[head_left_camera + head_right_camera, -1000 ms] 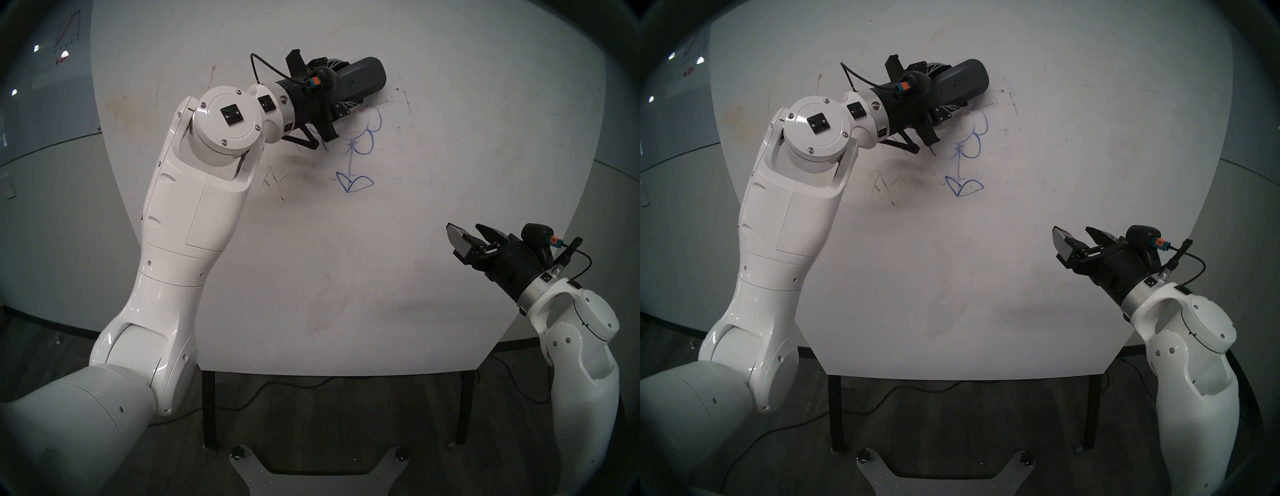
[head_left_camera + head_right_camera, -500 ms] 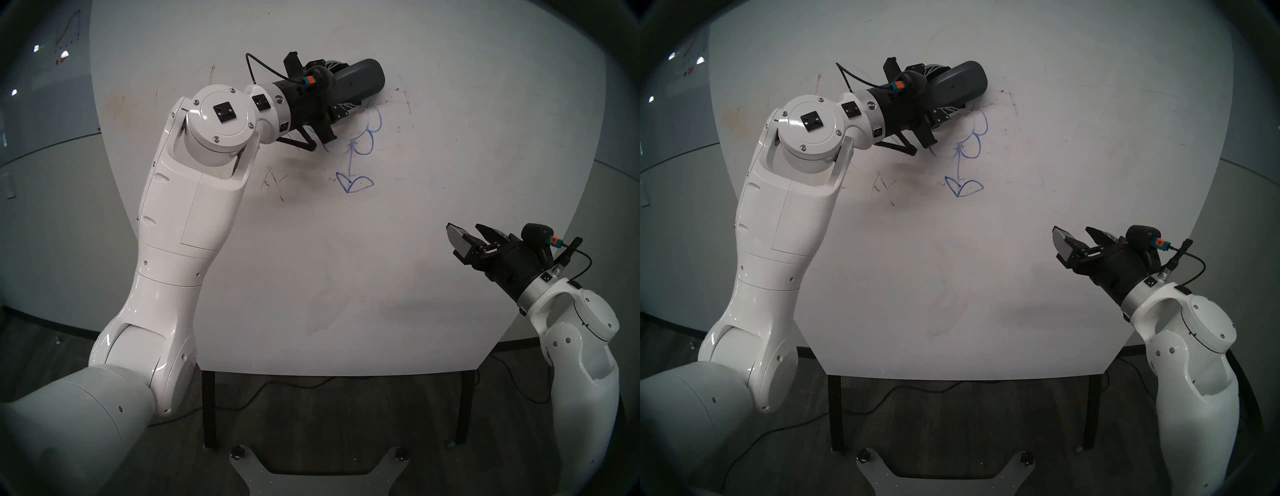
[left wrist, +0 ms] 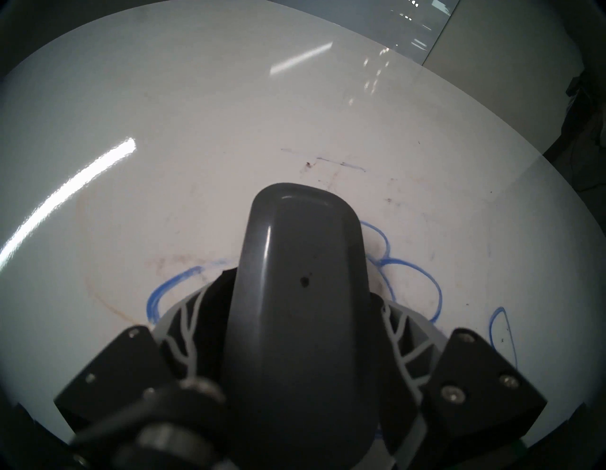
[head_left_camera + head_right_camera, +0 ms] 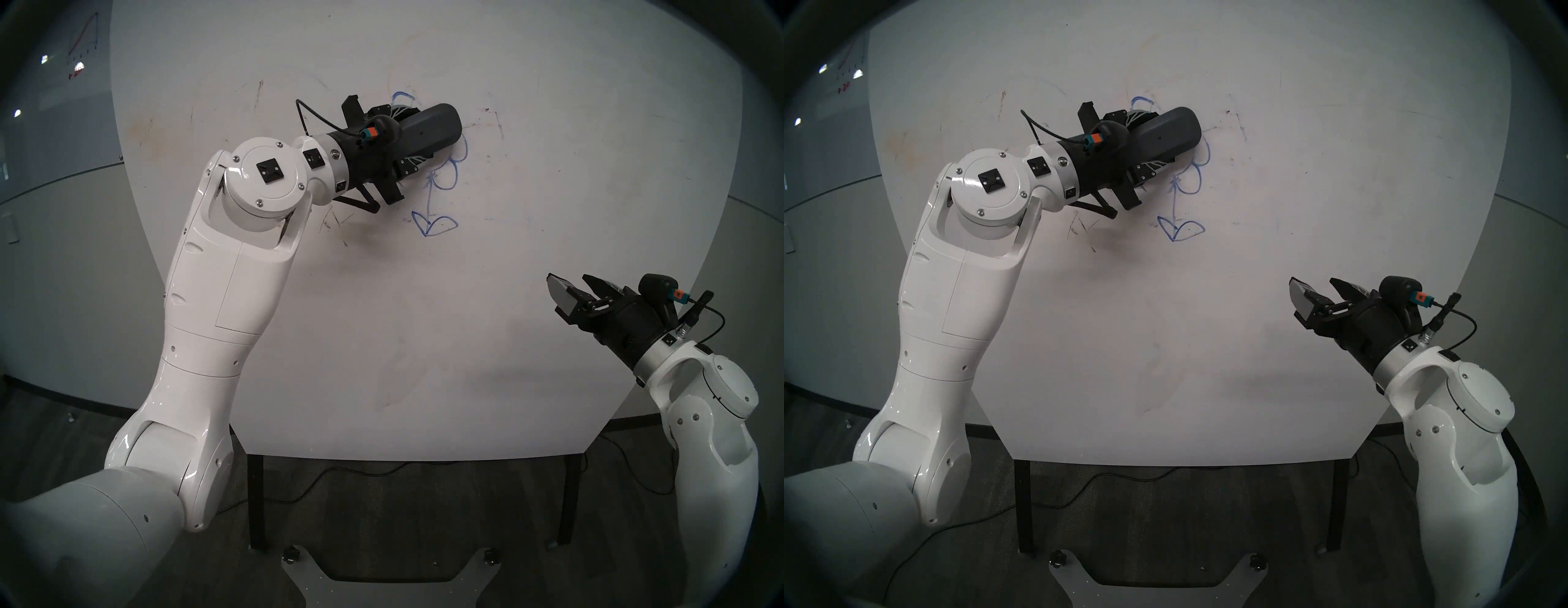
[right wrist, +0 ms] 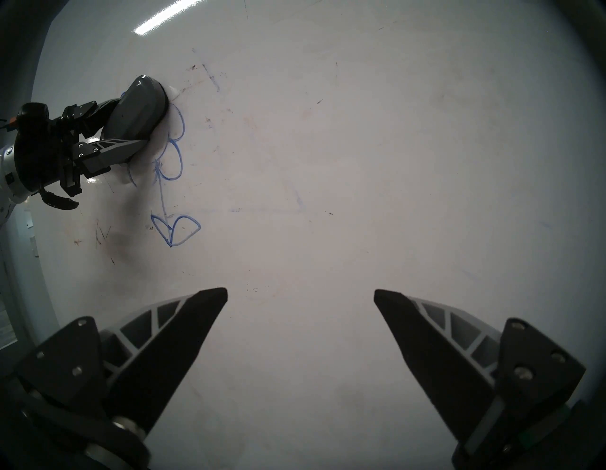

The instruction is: Erase all marks on the whiteboard with the eraser

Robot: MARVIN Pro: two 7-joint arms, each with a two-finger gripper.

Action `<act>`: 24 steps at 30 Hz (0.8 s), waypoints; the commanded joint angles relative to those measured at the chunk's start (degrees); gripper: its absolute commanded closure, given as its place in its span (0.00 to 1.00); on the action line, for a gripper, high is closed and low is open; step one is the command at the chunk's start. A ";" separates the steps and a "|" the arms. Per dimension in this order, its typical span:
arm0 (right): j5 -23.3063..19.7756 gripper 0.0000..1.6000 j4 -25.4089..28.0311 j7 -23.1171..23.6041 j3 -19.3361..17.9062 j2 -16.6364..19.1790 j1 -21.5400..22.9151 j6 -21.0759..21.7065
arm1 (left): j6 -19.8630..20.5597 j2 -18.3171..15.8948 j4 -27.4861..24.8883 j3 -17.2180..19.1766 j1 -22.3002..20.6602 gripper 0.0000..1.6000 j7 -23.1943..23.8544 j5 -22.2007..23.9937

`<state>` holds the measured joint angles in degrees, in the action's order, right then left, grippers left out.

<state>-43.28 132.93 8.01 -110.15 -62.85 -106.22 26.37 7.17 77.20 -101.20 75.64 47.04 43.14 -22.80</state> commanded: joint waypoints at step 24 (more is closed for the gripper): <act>0.00 0.00 0.84 0.14 0.01 0.14 0.23 -0.08 | 2.79 -1.78 0.09 6.90 6.17 1.00 -2.11 0.75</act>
<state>-43.28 132.93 8.01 -110.15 -62.85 -106.22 26.37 7.28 76.38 -102.23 77.07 56.08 43.87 -21.32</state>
